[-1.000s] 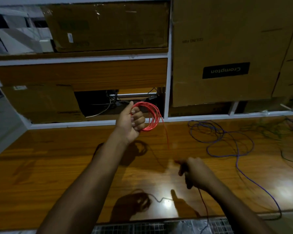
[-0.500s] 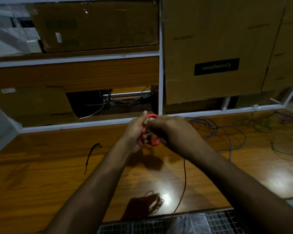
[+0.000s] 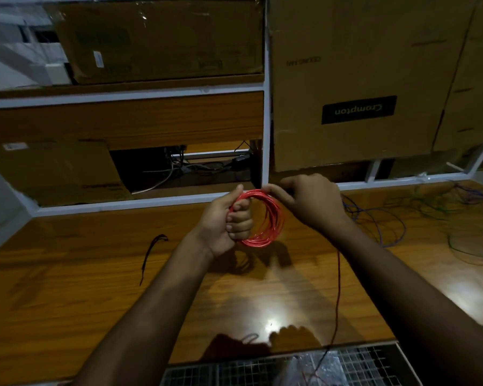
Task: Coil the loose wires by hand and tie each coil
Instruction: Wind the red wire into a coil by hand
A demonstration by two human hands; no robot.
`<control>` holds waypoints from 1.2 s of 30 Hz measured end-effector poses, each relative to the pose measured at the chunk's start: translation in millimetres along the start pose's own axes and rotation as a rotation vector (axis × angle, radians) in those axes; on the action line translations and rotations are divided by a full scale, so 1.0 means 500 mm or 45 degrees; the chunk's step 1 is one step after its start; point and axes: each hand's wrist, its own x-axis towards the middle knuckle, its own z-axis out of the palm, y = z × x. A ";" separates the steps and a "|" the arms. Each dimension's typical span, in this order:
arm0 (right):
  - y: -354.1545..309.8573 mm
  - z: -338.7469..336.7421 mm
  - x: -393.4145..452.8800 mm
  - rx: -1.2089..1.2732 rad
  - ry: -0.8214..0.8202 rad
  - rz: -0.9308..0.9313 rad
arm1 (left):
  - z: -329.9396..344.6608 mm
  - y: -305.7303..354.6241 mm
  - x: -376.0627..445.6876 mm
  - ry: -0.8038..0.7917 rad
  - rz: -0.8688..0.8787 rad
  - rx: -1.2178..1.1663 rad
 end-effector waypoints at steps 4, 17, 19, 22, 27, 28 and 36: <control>0.121 0.030 -0.029 1.317 -0.650 0.429 | -0.023 0.029 -0.006 0.030 0.126 -0.197; -0.025 0.131 -0.170 0.350 -0.616 0.414 | -0.034 0.027 0.041 0.365 0.291 -0.200; -0.071 0.105 -0.171 0.026 -0.520 0.271 | -0.031 0.016 0.048 0.405 0.283 -0.153; -0.115 0.050 -0.164 0.001 -0.521 0.086 | -0.025 0.001 0.052 0.441 0.276 -0.056; -0.150 -0.001 -0.120 0.191 -0.656 -0.410 | -0.014 -0.015 0.046 0.471 0.250 0.177; -0.149 -0.011 -0.104 0.167 -0.629 -0.440 | -0.011 -0.018 0.044 0.481 0.229 0.221; -0.088 -0.054 0.013 -0.087 -0.021 -0.489 | 0.018 -0.024 0.033 0.390 0.171 0.206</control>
